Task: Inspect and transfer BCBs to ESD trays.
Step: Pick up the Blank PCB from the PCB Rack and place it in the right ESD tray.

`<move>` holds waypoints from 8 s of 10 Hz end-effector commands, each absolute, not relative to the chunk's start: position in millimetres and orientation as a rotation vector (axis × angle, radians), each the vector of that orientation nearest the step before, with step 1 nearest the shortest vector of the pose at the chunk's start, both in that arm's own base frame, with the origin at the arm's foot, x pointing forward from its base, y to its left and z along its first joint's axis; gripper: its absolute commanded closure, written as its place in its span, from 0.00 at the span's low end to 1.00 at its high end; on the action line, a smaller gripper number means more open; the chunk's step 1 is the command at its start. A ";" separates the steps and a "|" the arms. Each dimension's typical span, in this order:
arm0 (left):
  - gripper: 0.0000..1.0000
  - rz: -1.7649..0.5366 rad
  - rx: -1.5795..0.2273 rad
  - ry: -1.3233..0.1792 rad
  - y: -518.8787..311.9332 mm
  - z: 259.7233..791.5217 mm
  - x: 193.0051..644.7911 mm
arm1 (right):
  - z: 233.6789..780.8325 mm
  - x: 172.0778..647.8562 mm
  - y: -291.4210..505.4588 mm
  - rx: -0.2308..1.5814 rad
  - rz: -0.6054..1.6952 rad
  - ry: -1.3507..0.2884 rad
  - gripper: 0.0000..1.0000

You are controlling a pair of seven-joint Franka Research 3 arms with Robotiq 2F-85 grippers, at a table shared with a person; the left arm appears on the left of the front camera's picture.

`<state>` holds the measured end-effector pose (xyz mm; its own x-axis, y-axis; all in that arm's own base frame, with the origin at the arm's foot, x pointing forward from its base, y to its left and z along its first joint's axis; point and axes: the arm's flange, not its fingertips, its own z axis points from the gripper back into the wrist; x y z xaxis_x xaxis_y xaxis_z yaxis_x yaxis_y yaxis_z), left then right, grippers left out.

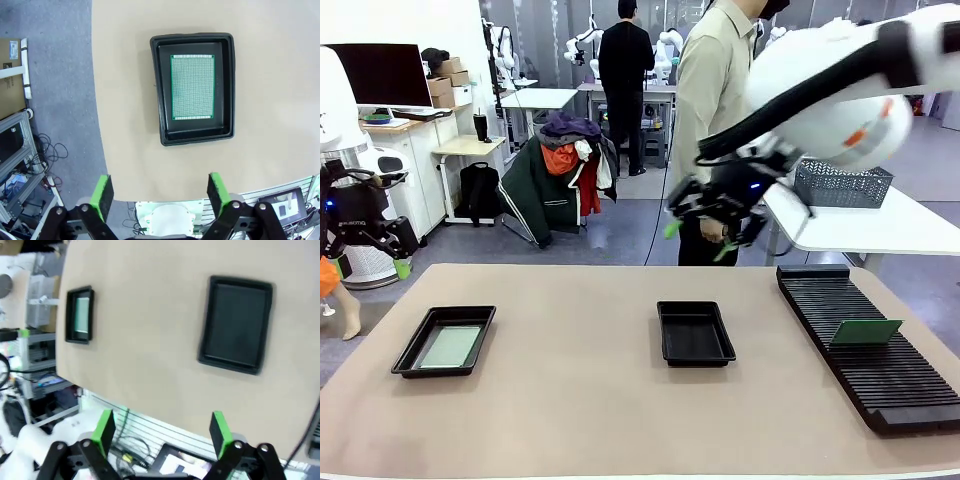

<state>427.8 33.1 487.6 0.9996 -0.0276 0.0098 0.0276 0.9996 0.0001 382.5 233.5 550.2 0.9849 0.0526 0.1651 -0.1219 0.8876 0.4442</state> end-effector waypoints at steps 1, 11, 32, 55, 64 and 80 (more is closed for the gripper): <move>0.00 -0.036 -0.001 -0.017 33.3 485.4 427.7 | 581.4 354.1 179.1 0.393 0.236 -0.236 0.00; 0.00 -0.036 -0.001 -0.017 33.3 485.4 427.7 | 662.7 295.5 -17.2 0.105 1.045 -0.206 0.00; 0.00 -0.036 -0.001 -0.017 33.3 485.4 427.7 | 630.6 317.0 -64.2 0.012 1.595 -0.236 0.00; 0.00 -0.036 -0.001 -0.017 33.3 485.4 427.7 | 353.8 439.2 -67.4 -0.052 1.666 -0.253 0.00; 0.00 -0.036 -0.001 -0.017 33.3 485.4 427.7 | 340.6 439.4 -62.6 -0.029 1.637 -0.187 0.00; 0.00 -0.036 -0.001 -0.017 33.3 485.4 427.7 | 343.7 442.7 -62.8 -0.053 1.636 -0.170 0.31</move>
<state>428.2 32.5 486.8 0.9995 -0.0290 0.0083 0.0290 0.9996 -0.0005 441.6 -62.0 344.0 -0.0768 0.9934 0.0854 -0.9876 -0.0640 -0.1432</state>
